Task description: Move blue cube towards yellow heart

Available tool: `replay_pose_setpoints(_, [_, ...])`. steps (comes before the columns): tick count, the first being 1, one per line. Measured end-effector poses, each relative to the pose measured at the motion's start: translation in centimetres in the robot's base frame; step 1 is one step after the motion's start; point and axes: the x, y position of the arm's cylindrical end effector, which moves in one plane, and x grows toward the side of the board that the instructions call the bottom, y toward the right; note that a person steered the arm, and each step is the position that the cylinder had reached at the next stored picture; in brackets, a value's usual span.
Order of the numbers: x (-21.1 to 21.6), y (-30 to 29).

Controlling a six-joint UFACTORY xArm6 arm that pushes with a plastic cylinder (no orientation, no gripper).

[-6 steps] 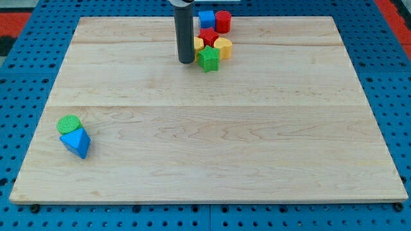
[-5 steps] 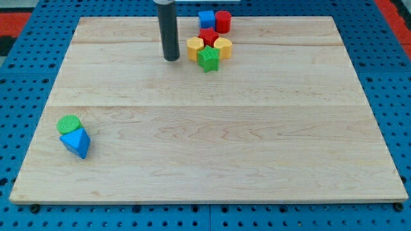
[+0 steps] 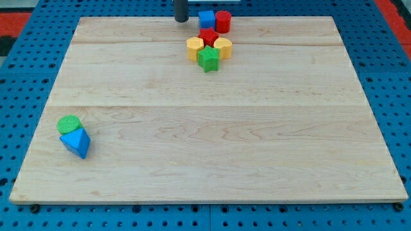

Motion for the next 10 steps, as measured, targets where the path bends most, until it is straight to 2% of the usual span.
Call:
replay_pose_setpoints(2, [0.0,11.1])
replay_pose_setpoints(3, [0.1,13.2])
replay_pose_setpoints(8, [7.2,14.1])
replay_pose_setpoints(10, [7.2,14.0])
